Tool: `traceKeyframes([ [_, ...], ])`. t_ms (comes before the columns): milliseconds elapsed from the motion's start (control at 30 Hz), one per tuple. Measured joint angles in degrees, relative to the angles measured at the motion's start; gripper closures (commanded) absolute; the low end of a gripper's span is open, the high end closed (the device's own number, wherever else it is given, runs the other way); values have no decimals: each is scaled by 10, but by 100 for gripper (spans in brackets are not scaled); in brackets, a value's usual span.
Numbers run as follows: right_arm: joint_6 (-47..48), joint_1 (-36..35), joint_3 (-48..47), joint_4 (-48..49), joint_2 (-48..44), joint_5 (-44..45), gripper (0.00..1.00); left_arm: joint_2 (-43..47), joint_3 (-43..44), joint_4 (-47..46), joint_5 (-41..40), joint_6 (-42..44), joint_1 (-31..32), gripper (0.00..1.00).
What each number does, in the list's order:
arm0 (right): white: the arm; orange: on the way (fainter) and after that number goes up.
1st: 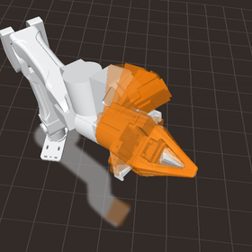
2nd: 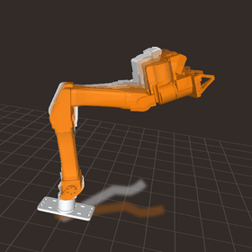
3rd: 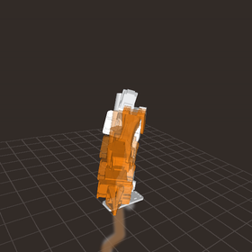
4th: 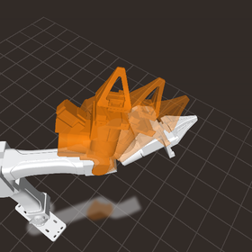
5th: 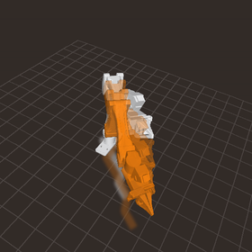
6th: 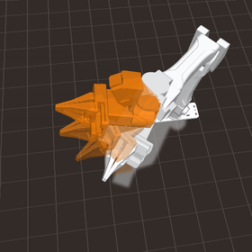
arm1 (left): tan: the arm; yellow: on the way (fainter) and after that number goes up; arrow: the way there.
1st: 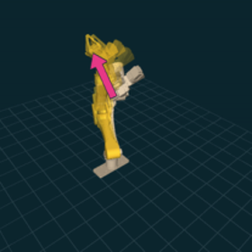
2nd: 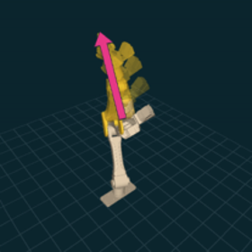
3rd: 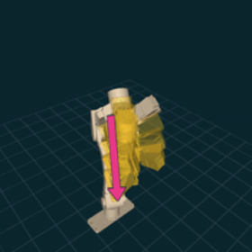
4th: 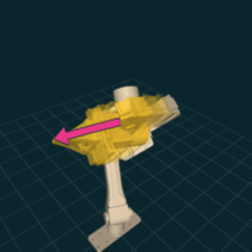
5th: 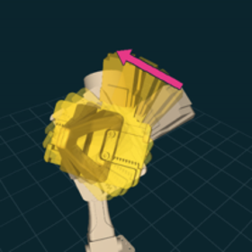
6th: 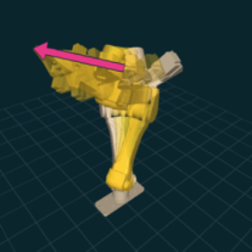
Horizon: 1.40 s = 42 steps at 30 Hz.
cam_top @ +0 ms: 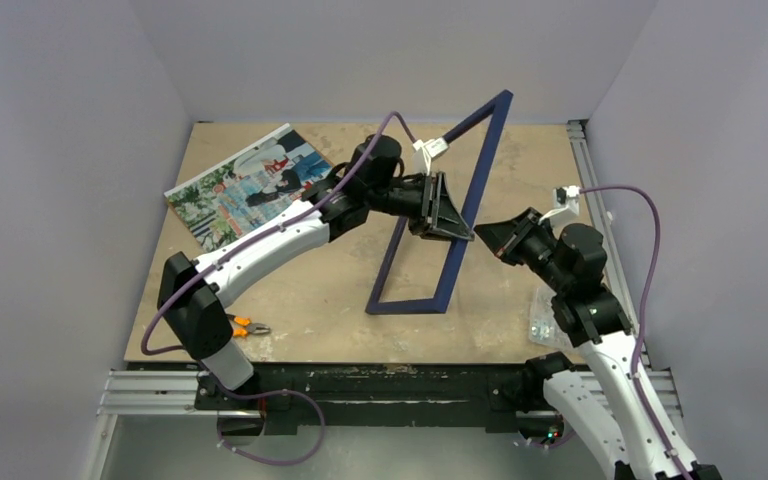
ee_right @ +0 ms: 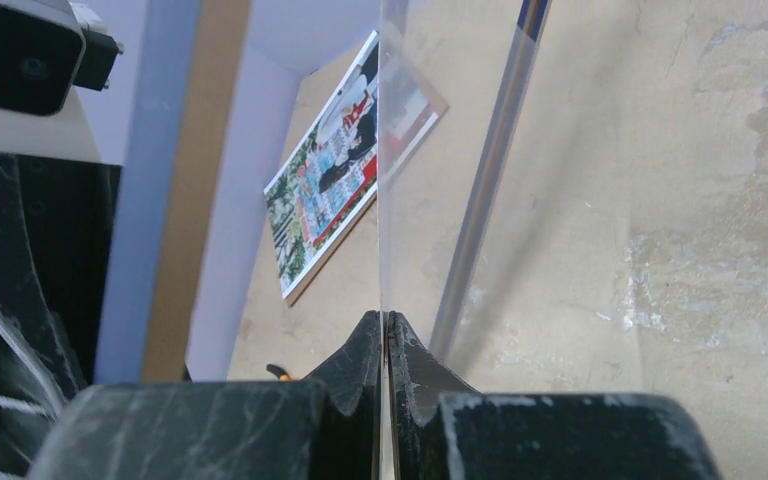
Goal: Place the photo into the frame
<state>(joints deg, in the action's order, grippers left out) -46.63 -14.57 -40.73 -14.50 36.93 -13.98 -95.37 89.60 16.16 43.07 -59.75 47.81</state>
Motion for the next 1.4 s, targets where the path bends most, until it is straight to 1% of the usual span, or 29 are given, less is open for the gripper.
traceKeyframes([
  [167,1,0,-13,-14,-2,1,100,15,-37,-106,23,-74,-26,100],
  [367,2,0,-35,-50,-2,27,100,22,-63,-167,28,-114,-45,100],
  [500,2,0,-63,-87,8,49,100,40,-109,-228,32,-152,-67,100],
  [667,2,0,-81,-99,15,65,100,45,-171,-344,44,-233,-110,100],
  [1000,22,0,-121,-142,39,94,100,55,-244,-471,80,-325,-181,100],
  [1067,28,0,-129,-144,40,101,100,64,-261,-483,84,-334,-196,99],
  [1233,36,0,-137,-147,45,104,100,98,-295,-472,101,-337,-240,81],
  [1300,36,0,-137,-147,51,104,100,115,-296,-438,107,-318,-250,77],
  [1400,36,0,-137,-147,56,103,100,141,-295,-372,108,-274,-265,75],
])
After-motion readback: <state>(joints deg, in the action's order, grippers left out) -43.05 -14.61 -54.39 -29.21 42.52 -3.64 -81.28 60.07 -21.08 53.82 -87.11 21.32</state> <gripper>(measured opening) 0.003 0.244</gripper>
